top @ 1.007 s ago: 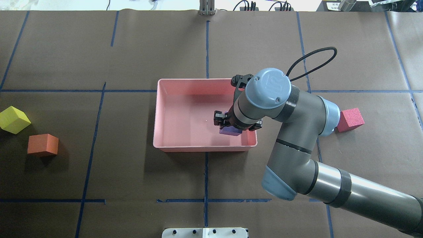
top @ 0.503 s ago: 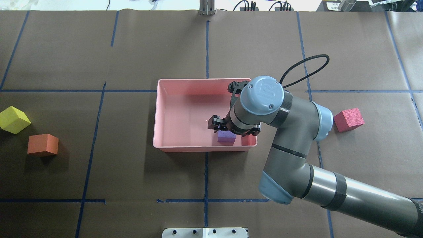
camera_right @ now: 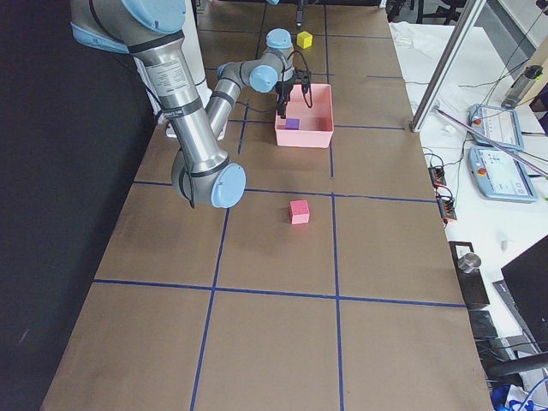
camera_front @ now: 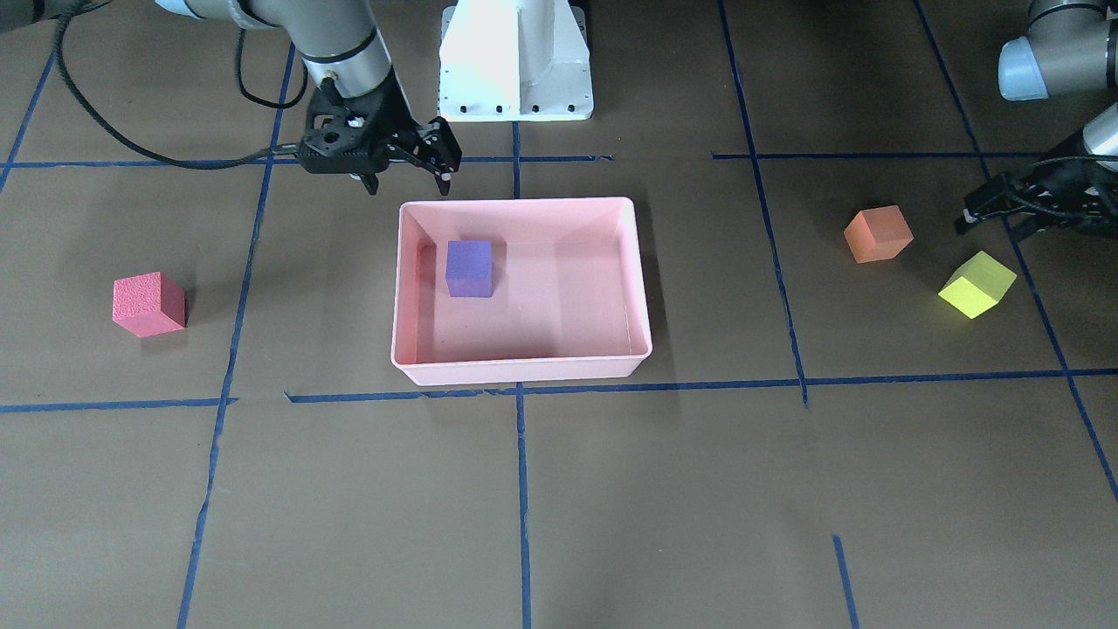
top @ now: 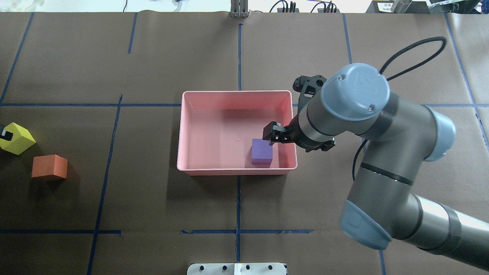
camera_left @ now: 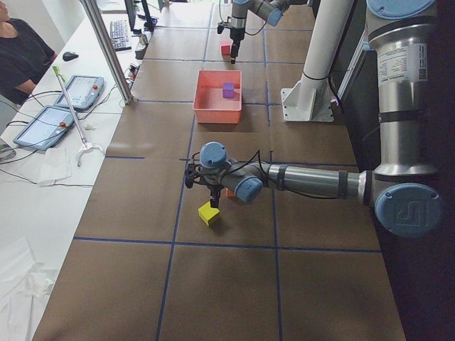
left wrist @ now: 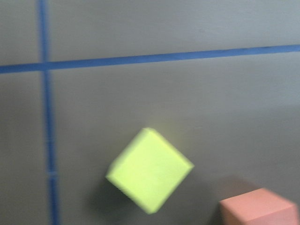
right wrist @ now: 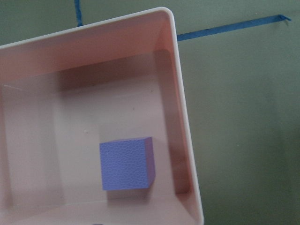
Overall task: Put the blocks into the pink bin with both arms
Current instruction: 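Grasp the orange cube with the left gripper while the right withdraws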
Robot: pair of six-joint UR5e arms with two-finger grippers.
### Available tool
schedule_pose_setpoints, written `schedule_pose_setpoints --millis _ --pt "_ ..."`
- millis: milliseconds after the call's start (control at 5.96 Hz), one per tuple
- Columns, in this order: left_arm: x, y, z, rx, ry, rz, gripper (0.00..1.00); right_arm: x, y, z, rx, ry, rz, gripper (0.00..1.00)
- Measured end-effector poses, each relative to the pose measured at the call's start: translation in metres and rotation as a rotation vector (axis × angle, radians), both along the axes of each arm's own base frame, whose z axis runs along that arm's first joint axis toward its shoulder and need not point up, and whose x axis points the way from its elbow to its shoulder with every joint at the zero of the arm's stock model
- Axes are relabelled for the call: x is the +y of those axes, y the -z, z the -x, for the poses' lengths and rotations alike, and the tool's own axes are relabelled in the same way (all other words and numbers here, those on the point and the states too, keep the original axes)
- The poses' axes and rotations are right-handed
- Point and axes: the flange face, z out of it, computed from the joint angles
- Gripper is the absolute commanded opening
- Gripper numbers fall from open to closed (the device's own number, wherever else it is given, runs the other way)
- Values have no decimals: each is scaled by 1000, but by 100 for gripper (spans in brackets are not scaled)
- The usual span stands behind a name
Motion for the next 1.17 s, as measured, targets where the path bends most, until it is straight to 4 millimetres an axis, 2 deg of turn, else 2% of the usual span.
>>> schedule_pose_setpoints --millis 168,336,1007,1175 --pt "3 8 -28 -7 50 48 100 2 -15 -27 5 13 0 100" --pt "8 10 -45 -11 95 106 100 4 -25 -42 11 22 -4 100" --pt "31 3 -94 -38 87 219 100 5 -32 -48 20 25 -6 100" --pt "35 -1 -104 -56 78 216 41 5 -33 -48 22 25 -6 100"
